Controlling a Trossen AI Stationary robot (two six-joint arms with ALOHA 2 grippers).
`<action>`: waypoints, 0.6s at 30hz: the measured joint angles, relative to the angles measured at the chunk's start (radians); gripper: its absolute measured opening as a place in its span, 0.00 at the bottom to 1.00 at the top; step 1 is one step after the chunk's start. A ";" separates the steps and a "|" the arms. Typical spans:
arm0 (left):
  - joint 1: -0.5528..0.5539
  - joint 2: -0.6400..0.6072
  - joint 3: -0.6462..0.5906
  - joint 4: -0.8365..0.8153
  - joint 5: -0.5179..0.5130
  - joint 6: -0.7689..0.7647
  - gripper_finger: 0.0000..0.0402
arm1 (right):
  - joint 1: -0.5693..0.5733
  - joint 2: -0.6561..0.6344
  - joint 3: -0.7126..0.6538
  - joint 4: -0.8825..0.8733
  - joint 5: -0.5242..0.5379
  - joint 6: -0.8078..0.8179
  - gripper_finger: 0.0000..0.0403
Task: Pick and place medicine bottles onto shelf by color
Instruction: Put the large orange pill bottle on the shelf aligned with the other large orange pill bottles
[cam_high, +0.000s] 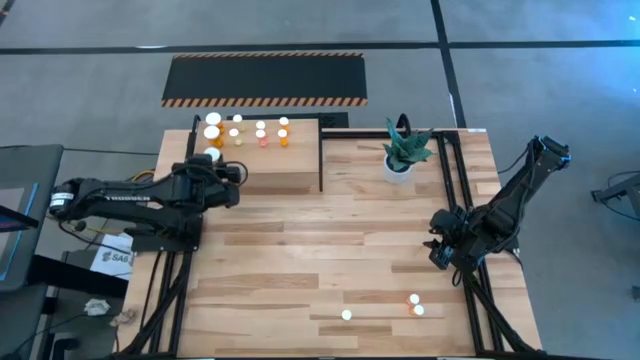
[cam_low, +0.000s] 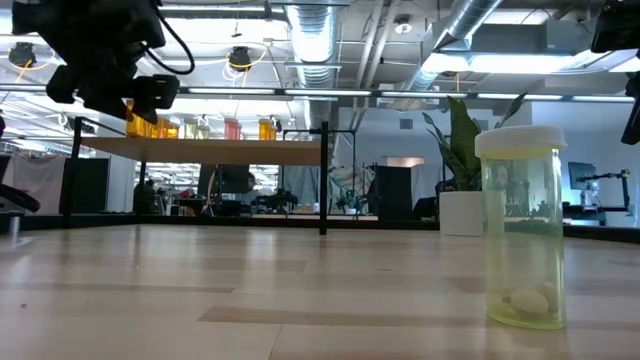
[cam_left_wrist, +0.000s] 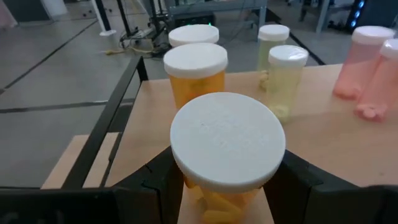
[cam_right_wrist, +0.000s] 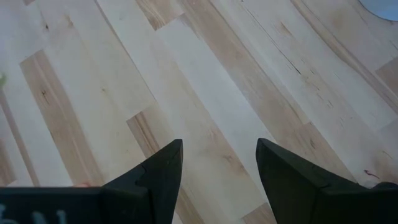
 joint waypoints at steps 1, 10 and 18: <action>0.010 0.000 0.000 0.006 0.005 0.009 0.40 | 0.000 0.000 0.000 0.000 0.000 0.000 0.56; 0.070 -0.001 0.003 0.013 0.038 -0.022 0.40 | 0.000 0.000 0.000 0.000 0.000 0.000 0.56; 0.101 -0.002 0.004 0.013 0.069 -0.024 0.40 | 0.000 0.000 0.000 0.000 0.000 0.000 0.56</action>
